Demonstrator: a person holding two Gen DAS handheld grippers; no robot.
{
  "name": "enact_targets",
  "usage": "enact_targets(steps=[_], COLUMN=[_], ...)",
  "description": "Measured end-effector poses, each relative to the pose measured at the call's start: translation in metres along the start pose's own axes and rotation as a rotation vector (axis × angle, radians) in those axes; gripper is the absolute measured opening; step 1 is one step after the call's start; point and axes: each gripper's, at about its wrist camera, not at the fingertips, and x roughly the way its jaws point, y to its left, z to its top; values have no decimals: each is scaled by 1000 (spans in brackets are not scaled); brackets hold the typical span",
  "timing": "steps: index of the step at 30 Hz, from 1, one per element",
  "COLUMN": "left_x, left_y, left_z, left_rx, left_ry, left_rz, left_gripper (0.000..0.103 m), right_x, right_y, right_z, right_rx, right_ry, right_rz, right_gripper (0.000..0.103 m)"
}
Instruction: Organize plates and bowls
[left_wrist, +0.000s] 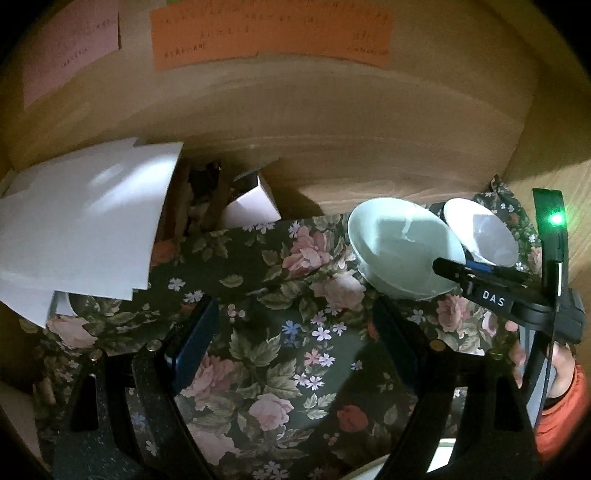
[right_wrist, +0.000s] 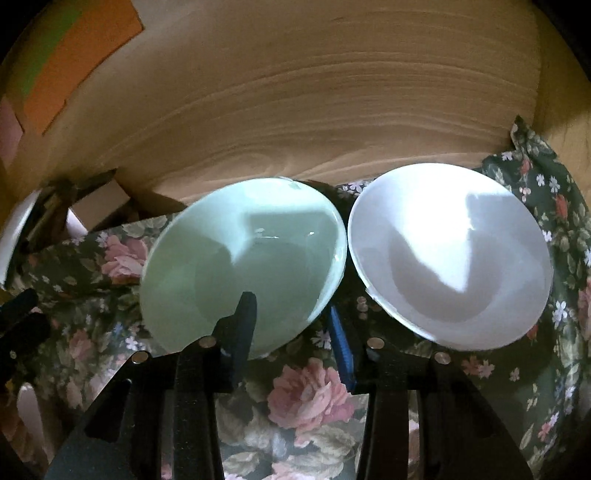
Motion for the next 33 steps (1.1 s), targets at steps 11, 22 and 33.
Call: enact_targets(steps=[11, 22, 33], left_x=[15, 29, 57], left_y=[-3, -10, -22], left_z=[-7, -15, -26], left_rx=[-4, 14, 51], left_ry=[45, 107, 255], left_rz=[4, 25, -9], left_gripper=[85, 76, 40], right_x=[2, -33, -31], right_y=[-6, 11, 17], right_z=[-16, -53, -59], right_rx=[-71, -192, -162], right_ry=[93, 124, 102], right_rz=[102, 188, 184], right_gripper=[16, 15, 20])
